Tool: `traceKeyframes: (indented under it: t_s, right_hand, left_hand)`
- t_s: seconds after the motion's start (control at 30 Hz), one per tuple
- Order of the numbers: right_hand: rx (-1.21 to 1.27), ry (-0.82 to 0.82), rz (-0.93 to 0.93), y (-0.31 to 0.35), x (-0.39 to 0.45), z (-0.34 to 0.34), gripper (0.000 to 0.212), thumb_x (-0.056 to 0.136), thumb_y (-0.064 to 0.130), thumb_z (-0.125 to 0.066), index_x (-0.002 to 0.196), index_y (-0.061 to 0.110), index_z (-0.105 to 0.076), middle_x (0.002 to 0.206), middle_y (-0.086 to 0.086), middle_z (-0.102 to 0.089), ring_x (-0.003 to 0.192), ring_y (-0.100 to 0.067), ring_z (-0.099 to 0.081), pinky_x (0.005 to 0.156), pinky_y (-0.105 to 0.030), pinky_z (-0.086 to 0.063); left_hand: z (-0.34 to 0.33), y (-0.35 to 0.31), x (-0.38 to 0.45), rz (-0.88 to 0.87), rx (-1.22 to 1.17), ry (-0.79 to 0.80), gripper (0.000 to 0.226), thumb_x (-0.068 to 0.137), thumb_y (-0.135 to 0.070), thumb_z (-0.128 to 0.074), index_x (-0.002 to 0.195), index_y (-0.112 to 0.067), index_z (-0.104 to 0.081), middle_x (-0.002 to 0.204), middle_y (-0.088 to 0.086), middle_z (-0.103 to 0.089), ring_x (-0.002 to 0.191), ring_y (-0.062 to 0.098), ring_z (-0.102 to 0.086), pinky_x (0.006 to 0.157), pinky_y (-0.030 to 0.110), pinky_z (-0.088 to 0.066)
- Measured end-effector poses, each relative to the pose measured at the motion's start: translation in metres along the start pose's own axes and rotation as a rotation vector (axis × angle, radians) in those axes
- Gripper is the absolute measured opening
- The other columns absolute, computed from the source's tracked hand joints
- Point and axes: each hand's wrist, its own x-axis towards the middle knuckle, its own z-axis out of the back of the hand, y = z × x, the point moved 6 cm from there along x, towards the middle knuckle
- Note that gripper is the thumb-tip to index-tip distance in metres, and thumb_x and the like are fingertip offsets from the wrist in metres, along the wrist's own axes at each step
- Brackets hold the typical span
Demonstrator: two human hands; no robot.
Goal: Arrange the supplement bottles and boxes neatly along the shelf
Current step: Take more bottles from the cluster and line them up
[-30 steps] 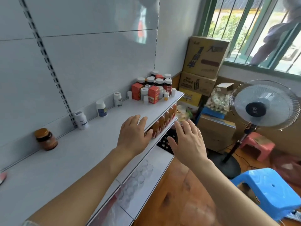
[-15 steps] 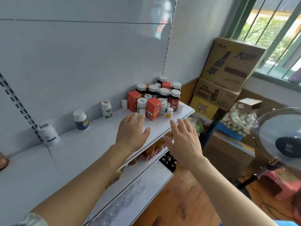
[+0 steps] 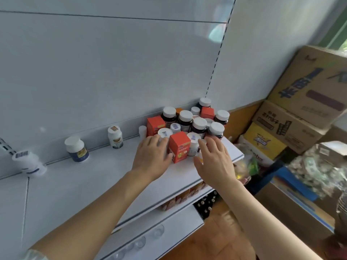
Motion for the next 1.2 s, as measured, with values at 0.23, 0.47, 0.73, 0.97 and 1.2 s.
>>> traceKeyframes:
  t_s: [0.23, 0.47, 0.73, 0.97, 1.2]
  right_hand:
    - [0.11, -0.038, 0.381, 0.001, 0.052, -0.002, 0.061, 0.087, 0.031, -0.062, 0.142, 0.014, -0.043, 0.144, -0.008, -0.046, 0.141, -0.032, -0.03, 0.112, -0.047, -0.036]
    - [0.178, -0.022, 0.566, 0.007, 0.078, -0.02, 0.042, 0.077, 0.026, -0.066, 0.117, 0.012, -0.059, 0.131, -0.008, -0.056, 0.134, -0.034, -0.039, 0.106, -0.045, -0.042]
    - [0.267, -0.006, 0.638, 0.007, 0.089, -0.011, 0.036, 0.079, 0.034, -0.071, 0.107, 0.014, -0.061, 0.105, -0.003, -0.066, 0.109, -0.03, -0.053, 0.089, -0.044, -0.048]
    - [0.587, 0.033, 0.653, 0.026, 0.087, 0.026, 0.041, 0.085, 0.032, -0.075, 0.121, 0.02, -0.061, 0.117, 0.006, -0.062, 0.085, -0.016, -0.064, 0.074, -0.034, -0.053]
    - [0.715, 0.075, 0.671, 0.066, 0.082, 0.036, 0.038, 0.086, 0.024, -0.075, 0.121, 0.02, -0.061, 0.117, 0.008, -0.058, 0.092, -0.01, -0.064, 0.076, -0.027, -0.057]
  left_hand:
    - [-0.012, -0.009, 0.003, 0.149, 0.022, 0.007, 0.056, 0.086, -0.049, -0.061, 0.131, -0.017, -0.049, 0.123, 0.003, -0.056, 0.112, 0.026, -0.053, 0.09, 0.04, -0.049]
    - [-0.032, 0.0, -0.003, 0.309, -0.077, 0.013, 0.019, 0.093, -0.025, -0.057, 0.109, -0.016, -0.056, 0.112, 0.002, -0.058, 0.099, 0.027, -0.055, 0.075, 0.043, -0.051]
    - [-0.031, 0.011, -0.007, 0.388, -0.296, -0.026, 0.012, 0.096, -0.022, -0.053, 0.108, -0.022, -0.056, 0.112, -0.006, -0.06, 0.091, 0.019, -0.06, 0.075, 0.038, -0.052]
    - [0.013, 0.033, -0.027, 0.505, -0.836, -0.078, 0.02, 0.098, -0.014, -0.055, 0.111, -0.027, -0.063, 0.119, -0.011, -0.064, 0.1, 0.009, -0.066, 0.08, 0.033, -0.059]
    - [0.041, 0.039, -0.047, 0.51, -0.875, -0.105, 0.024, 0.094, -0.024, -0.064, 0.118, -0.03, -0.063, 0.116, -0.018, -0.065, 0.104, 0.002, -0.063, 0.082, 0.026, -0.057]
